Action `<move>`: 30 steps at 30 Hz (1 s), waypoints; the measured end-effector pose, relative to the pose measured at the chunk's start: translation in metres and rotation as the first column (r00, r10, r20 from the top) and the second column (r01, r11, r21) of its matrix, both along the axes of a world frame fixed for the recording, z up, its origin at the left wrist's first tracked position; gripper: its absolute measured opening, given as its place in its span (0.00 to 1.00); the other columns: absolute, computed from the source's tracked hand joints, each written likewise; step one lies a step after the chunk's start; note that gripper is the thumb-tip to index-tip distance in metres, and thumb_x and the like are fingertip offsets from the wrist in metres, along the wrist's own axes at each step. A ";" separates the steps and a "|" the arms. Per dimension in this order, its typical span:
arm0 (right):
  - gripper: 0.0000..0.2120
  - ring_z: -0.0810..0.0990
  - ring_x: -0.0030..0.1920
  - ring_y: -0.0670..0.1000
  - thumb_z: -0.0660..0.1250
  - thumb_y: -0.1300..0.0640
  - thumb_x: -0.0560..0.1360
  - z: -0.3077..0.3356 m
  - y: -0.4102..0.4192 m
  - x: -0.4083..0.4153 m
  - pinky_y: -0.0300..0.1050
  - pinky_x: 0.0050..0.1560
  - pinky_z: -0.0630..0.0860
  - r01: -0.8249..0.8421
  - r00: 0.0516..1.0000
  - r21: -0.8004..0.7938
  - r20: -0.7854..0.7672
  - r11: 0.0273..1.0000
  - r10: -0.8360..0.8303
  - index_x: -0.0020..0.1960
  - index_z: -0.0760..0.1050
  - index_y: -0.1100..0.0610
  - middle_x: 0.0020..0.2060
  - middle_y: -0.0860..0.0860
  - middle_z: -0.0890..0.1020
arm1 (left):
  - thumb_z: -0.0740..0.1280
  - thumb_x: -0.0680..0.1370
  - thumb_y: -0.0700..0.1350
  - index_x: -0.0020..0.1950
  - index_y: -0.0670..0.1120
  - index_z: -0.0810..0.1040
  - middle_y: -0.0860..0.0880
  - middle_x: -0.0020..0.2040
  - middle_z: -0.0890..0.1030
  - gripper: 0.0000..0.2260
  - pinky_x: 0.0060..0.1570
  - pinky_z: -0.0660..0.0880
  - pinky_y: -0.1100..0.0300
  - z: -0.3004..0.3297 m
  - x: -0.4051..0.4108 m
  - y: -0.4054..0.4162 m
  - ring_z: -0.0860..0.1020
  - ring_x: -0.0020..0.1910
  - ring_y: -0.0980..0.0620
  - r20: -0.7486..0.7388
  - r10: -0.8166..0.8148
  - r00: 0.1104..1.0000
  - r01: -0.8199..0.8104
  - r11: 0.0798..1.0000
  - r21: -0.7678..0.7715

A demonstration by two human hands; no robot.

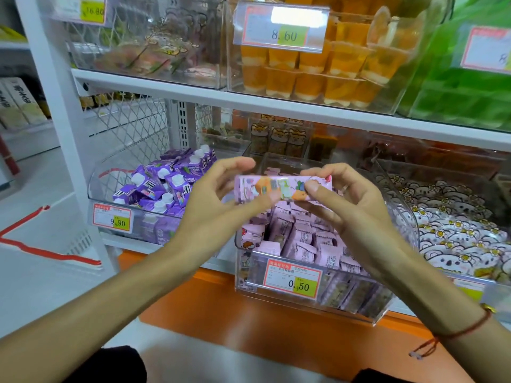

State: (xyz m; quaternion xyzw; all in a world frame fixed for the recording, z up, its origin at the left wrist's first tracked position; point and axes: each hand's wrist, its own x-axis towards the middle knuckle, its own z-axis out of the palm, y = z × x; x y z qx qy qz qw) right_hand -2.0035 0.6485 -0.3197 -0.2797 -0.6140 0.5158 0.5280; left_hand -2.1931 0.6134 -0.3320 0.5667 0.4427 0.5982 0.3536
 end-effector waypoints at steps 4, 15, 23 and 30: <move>0.08 0.84 0.48 0.53 0.73 0.56 0.68 -0.004 -0.002 -0.003 0.43 0.50 0.80 -0.028 0.999 0.024 0.045 0.999 0.027 0.46 0.77 0.54 0.51 0.50 0.82 | 0.69 0.69 0.55 0.53 0.54 0.81 0.52 0.48 0.84 0.14 0.50 0.79 0.62 0.005 -0.003 0.000 0.81 0.51 0.54 -0.017 -0.049 0.999 0.047 0.990 -0.133; 0.15 0.84 0.44 0.47 0.73 0.54 0.65 -0.003 0.002 -0.008 0.39 0.47 0.79 0.063 0.997 -0.067 -0.040 0.996 -0.066 0.48 0.76 0.58 0.47 0.52 0.82 | 0.73 0.63 0.50 0.59 0.53 0.79 0.57 0.52 0.83 0.24 0.51 0.76 0.69 0.010 -0.023 0.003 0.81 0.52 0.59 -0.140 -0.227 0.964 0.199 0.962 -0.186; 0.14 0.81 0.49 0.42 0.68 0.45 0.71 -0.003 0.004 -0.013 0.36 0.48 0.77 0.051 0.941 0.195 0.319 0.979 -0.112 0.55 0.77 0.48 0.49 0.44 0.82 | 0.71 0.69 0.48 0.57 0.52 0.77 0.54 0.50 0.82 0.16 0.48 0.78 0.67 0.009 -0.014 -0.001 0.82 0.46 0.57 -0.273 -0.150 0.950 0.159 0.987 0.011; 0.13 0.73 0.44 0.41 0.75 0.46 0.66 -0.026 0.020 -0.004 0.40 0.46 0.70 -0.180 0.517 0.265 0.845 0.947 -0.138 0.42 0.81 0.54 0.40 0.47 0.78 | 0.70 0.72 0.39 0.64 0.55 0.66 0.69 0.49 0.80 0.25 0.43 0.74 0.73 0.002 -0.013 0.004 0.83 0.48 0.58 -0.072 -0.231 0.970 0.235 0.970 0.055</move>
